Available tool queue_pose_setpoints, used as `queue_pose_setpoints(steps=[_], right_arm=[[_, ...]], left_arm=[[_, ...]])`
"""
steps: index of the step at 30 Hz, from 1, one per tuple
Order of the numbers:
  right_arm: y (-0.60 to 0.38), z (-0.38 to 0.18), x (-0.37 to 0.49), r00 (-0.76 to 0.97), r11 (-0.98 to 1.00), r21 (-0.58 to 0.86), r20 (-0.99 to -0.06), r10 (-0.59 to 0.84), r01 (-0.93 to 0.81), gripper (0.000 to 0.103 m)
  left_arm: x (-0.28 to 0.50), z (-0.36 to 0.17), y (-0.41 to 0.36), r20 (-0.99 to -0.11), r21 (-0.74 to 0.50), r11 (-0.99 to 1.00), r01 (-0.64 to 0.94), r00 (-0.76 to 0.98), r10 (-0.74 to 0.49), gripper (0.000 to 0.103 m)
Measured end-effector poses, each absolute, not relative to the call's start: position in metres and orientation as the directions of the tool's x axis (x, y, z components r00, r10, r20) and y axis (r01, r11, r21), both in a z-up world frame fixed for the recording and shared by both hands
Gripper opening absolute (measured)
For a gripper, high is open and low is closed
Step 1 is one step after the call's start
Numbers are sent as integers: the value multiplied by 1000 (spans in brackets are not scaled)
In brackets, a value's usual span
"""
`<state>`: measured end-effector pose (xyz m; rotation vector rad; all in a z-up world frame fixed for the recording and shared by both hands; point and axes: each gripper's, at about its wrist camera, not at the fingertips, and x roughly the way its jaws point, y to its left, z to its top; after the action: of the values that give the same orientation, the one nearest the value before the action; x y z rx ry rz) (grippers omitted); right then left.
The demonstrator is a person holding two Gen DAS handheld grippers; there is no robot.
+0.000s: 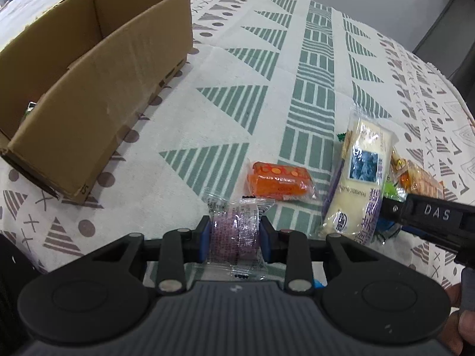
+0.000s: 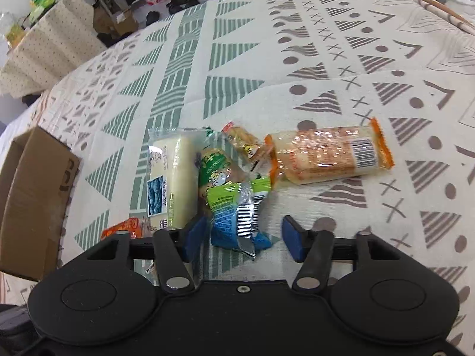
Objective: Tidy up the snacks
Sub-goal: 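Grasp the purple packet with left tool while right tool grasps blue-green wrapper, then carry the purple packet and blue-green wrapper over the box with both tools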
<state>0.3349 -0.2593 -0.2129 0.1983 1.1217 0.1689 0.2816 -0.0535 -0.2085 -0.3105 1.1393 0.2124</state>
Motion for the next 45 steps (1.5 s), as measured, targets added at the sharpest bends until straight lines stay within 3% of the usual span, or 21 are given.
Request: queue_pose_setpoints(steps=[2,6,26,45], right_arm=[[-257,-214,336,413,966,256,-875,252,-47,33],[-260,-208,333,418,963,268,-871,258,-35,31],[-260,-156,299,515,946,321,-818,258,36,28],[-209,-98,271,603,934,354,-735,310,-49,28]], left_arm=[[281,-208,-51,-912,-131,938,-322,410,13,32],[280,-204,-46,-909,-133,934,-332,416,19,32],[270,-142,-27,-821,-237,924,-298,571,-26,31],[247,-82,15,-733,-289,910,-298,680,-11,31]])
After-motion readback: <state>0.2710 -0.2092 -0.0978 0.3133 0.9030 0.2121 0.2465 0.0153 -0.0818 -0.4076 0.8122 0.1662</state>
